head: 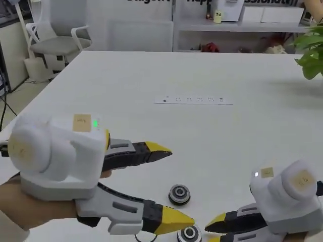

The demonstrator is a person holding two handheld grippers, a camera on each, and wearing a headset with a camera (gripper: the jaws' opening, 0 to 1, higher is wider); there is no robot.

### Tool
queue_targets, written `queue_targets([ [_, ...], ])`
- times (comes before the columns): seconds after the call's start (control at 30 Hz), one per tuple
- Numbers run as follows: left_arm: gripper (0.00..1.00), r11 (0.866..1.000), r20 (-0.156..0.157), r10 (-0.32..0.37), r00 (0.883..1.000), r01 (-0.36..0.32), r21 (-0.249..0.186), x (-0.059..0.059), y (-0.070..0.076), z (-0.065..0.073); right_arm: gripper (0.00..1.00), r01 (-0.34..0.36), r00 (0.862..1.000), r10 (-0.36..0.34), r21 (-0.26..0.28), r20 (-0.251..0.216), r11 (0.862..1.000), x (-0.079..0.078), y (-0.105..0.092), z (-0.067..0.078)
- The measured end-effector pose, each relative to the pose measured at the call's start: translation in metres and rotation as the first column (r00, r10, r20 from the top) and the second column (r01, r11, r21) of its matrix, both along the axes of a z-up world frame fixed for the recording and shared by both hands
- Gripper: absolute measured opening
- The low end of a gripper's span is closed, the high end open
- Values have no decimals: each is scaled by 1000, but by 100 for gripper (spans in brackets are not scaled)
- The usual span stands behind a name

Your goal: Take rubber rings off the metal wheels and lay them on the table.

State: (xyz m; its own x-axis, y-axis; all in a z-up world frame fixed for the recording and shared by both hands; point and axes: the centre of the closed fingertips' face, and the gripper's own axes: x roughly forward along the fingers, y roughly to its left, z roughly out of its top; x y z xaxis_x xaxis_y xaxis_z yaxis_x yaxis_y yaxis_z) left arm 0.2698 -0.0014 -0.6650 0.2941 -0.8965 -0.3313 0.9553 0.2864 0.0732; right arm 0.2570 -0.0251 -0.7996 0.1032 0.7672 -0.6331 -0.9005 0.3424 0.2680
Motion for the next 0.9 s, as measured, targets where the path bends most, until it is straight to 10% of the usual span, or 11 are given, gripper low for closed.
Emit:
queue_targets([
  [0.9, 35, 993, -70, -30, 997, 38, 108, -4, -20, -102, 22, -30, 999, 29, 23, 39, 999, 3, 8, -6],
])
